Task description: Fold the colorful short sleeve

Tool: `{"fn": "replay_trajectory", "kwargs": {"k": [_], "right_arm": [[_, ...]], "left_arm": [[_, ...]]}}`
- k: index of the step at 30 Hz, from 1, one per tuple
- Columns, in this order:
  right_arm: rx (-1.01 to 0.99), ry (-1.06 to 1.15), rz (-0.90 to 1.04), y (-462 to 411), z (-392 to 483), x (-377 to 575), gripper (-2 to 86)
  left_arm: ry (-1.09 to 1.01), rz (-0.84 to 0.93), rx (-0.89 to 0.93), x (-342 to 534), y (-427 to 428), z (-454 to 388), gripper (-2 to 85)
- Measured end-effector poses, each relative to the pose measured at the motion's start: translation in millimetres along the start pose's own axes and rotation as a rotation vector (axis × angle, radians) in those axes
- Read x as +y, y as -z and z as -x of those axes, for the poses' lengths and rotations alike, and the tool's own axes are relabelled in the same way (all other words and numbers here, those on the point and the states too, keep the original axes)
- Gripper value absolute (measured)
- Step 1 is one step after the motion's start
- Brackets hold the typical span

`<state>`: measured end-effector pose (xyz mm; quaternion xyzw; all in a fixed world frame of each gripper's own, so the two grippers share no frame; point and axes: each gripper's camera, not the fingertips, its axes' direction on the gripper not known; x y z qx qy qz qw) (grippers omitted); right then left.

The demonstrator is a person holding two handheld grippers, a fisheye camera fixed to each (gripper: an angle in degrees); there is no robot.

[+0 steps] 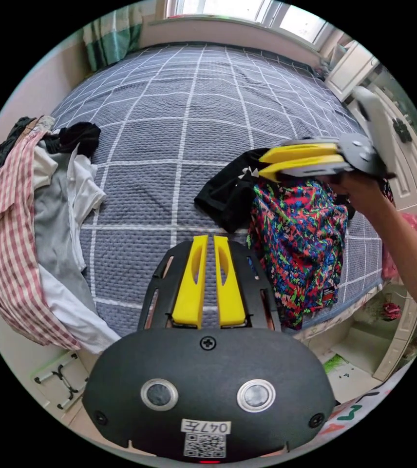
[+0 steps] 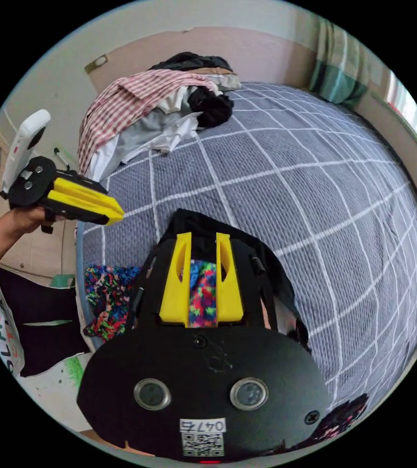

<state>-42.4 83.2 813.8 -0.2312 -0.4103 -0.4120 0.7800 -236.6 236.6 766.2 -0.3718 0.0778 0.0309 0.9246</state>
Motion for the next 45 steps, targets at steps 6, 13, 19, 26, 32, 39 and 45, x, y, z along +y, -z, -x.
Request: {"fn": "replay_trajectory", "kwargs": {"k": [6,13,19,26,32,39,45], "right_arm": [[0.019,0.144,0.204,-72,37,-48,2.1],[0.175,0.143,0.107,-68,56,-68,-0.4],[0.104,0.008,0.018,-64,25,-98,-0.4],[0.21,-0.117,-0.032,-84,6,-111,1.0],[0.083,-0.159,-0.04,-83,13,-80,11.4],[0.158,-0.326,-0.123,10,99,88,8.3],[0.261,-0.482,0.223,4,179,209,7.0]], "left_arm": [[0.096,-0.041,0.111,44,-9,33,-0.4],[0.115,-0.063,0.145,71,-14,59,-0.7],[0.105,-0.061,0.138,84,-18,71,-0.6],[0.06,-0.03,0.145,98,-31,64,2.1],[-0.061,0.044,0.18,124,-40,39,7.8],[-0.329,0.132,0.218,177,-46,-9,12.1],[-0.571,0.173,-0.026,207,-67,-55,9.5]]}}
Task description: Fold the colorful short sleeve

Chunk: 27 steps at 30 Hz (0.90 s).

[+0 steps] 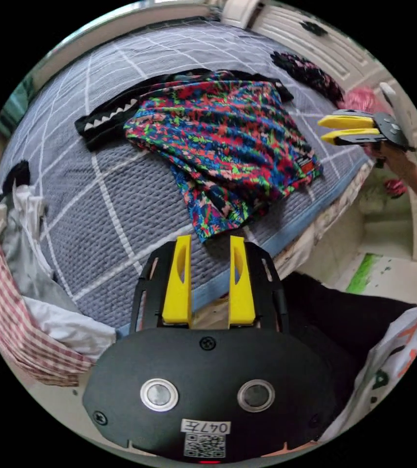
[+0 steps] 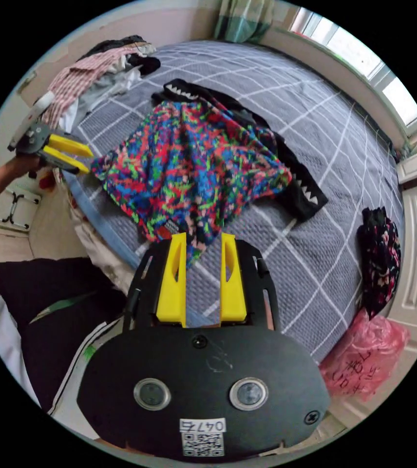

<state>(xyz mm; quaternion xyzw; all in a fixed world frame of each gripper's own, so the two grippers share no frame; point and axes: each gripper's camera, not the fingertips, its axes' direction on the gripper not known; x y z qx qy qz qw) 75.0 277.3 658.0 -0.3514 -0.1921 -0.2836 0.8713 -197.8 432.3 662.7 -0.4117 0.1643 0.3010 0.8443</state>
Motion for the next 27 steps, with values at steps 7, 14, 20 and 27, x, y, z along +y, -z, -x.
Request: {"fn": "replay_trajectory", "kwargs": {"k": [7,14,20,27], "right_arm": [[-0.169,-0.076,0.066,-38,12,23,7.2],[-0.076,-0.123,-0.01,-31,34,24,-0.2],[-0.066,-0.156,0.052,24,17,23,-0.5],[-0.075,-0.051,0.211,8,16,24,0.0]], "left_arm": [[-0.076,0.016,-0.119,-10,-15,-38,0.3],[0.225,-0.089,0.061,9,10,-32,-0.8],[0.434,-0.075,0.1,40,23,-48,-0.8],[0.618,-0.031,0.1,61,-7,-65,-0.6]]}}
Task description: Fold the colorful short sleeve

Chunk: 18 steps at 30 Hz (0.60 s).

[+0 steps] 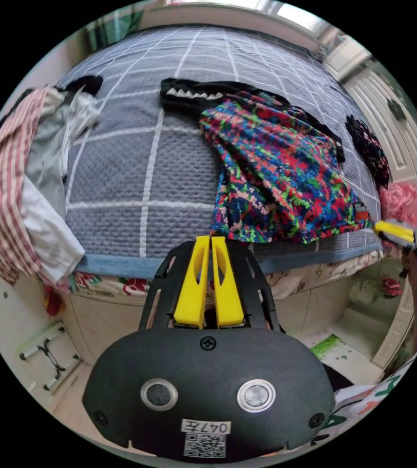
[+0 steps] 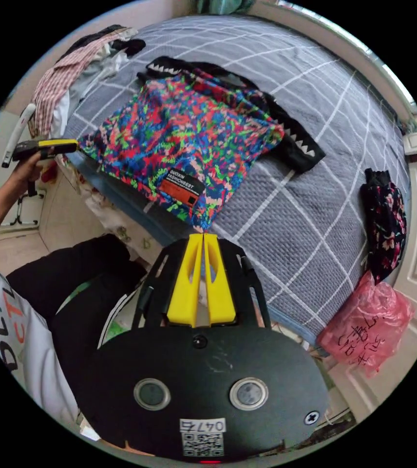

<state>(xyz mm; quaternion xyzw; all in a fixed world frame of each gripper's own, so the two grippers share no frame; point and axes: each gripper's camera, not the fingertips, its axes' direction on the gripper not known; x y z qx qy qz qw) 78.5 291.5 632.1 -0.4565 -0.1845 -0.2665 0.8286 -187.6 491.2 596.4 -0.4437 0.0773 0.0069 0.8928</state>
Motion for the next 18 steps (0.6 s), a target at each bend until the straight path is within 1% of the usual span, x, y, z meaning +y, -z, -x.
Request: {"fn": "replay_trajectory", "kwargs": {"k": [2,4,5,7,8,9,10,11,12,13,15,16,18], "right_arm": [[-0.037,0.032,0.079,-28,7,2,0.9],[-0.008,-0.002,0.091,-37,8,7,3.0],[0.013,-0.036,0.05,-31,7,13,5.0],[-0.03,-0.047,-0.06,-13,10,15,5.6],[-0.076,-0.003,-0.158,2,19,10,4.8],[-0.13,0.087,-0.246,15,34,-1,4.2],[-0.15,0.137,-0.281,20,43,-9,3.9],[-0.144,0.232,-0.33,26,60,-26,3.6],[-0.105,0.3,-0.366,28,74,-44,3.4],[-0.093,0.32,-0.385,28,77,-53,3.3],[-0.103,0.329,-0.435,27,75,-92,3.7],[-0.11,0.33,-0.437,26,72,-103,3.9],[-0.109,0.333,-0.419,21,63,-139,5.5]], "left_arm": [[0.043,0.0,-0.005,13,-3,4,-0.6],[-0.01,-0.03,-0.116,28,9,-3,-0.7],[-0.039,-0.038,-0.144,32,12,-6,-0.7],[-0.182,-0.107,-0.212,43,27,-23,-0.7],[-0.233,-0.125,-0.215,45,29,-29,-0.7],[-0.342,-0.148,-0.216,48,32,-42,-0.7],[-0.447,-0.181,-0.216,50,32,-57,-0.7],[-0.497,-0.196,-0.219,50,30,-64,-0.7],[-0.578,-0.211,-0.242,50,25,-77,-0.6],[-0.622,-0.212,-0.278,48,17,-87,-0.5],[-0.669,-0.196,-0.341,46,5,-97,-0.2],[-0.694,-0.201,-0.387,47,1,-101,0.3],[-0.724,-0.204,-0.403,49,-1,-103,2.4]]}}
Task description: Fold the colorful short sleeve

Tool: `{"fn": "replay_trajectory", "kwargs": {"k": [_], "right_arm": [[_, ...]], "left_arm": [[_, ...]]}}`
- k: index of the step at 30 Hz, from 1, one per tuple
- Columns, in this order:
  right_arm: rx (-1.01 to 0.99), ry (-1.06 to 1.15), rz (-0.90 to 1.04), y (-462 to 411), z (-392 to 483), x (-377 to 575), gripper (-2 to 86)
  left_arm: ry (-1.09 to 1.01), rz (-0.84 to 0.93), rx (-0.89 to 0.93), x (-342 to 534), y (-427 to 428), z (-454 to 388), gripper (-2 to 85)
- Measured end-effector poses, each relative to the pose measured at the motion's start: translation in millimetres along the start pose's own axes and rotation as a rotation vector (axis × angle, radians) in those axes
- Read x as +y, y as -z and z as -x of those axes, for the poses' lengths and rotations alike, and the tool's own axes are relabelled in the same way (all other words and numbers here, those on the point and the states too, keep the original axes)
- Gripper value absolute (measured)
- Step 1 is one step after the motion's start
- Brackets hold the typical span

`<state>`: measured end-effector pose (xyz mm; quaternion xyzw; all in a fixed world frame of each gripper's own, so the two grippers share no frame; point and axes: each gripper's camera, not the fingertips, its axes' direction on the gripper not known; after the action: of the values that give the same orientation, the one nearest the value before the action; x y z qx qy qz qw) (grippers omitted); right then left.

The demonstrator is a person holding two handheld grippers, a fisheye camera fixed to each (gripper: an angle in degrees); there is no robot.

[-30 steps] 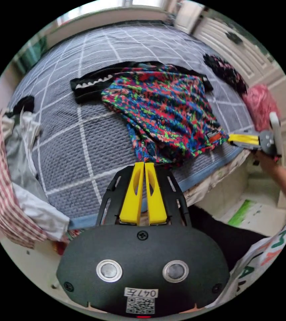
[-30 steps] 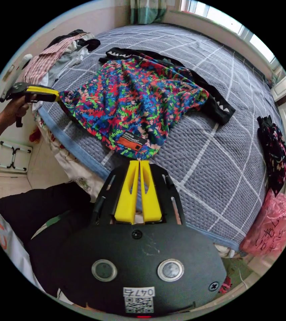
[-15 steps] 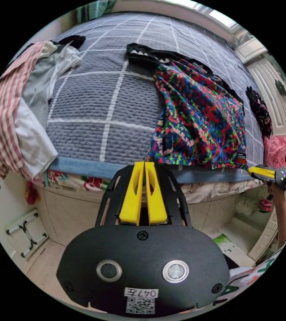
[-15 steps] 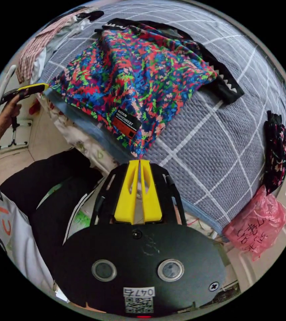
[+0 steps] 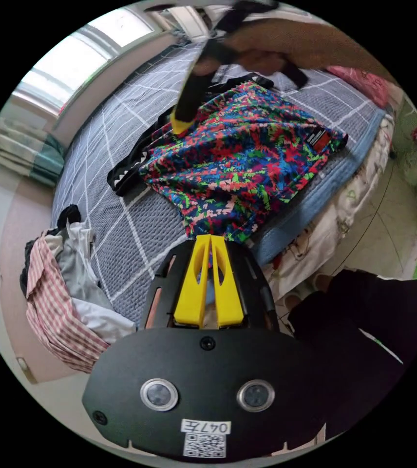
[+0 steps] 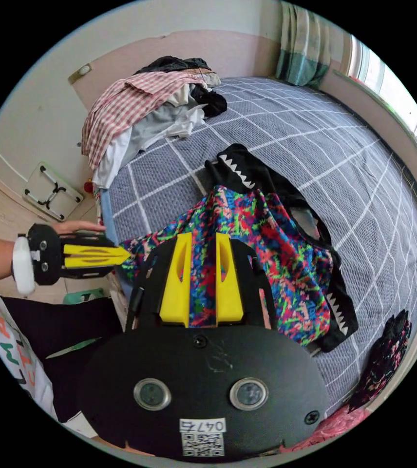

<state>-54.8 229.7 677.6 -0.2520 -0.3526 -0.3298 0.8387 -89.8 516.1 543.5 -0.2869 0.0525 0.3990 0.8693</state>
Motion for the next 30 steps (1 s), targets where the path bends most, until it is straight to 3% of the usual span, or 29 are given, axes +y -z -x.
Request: {"fn": "replay_trajectory", "kwargs": {"k": [2,5,8,13,18,25,30], "right_arm": [[-0.003,0.002,0.02,-8,-11,-15,6.9],[0.012,0.021,0.049,-15,-17,-30,7.4],[0.044,0.025,0.038,-14,-14,-34,6.4],[0.044,0.0,0.048,-16,-8,-31,4.4],[0.026,-0.057,0.042,-16,-10,-24,2.3],[0.025,-0.103,0.025,-13,-27,-31,2.6],[0.014,-0.071,0.026,-24,-45,-69,7.9]], "left_arm": [[-0.009,-0.021,0.014,2,2,1,7.9],[-0.003,0.096,0.11,0,-11,9,16.9],[0.035,0.099,0.128,3,-14,18,16.0],[0.056,0.036,0.125,2,-5,31,4.1],[0.032,0.056,0.14,4,-15,44,0.0],[0.437,-0.017,0.269,37,-6,116,-0.8],[0.57,0.024,0.327,51,-20,139,-0.8]]}}
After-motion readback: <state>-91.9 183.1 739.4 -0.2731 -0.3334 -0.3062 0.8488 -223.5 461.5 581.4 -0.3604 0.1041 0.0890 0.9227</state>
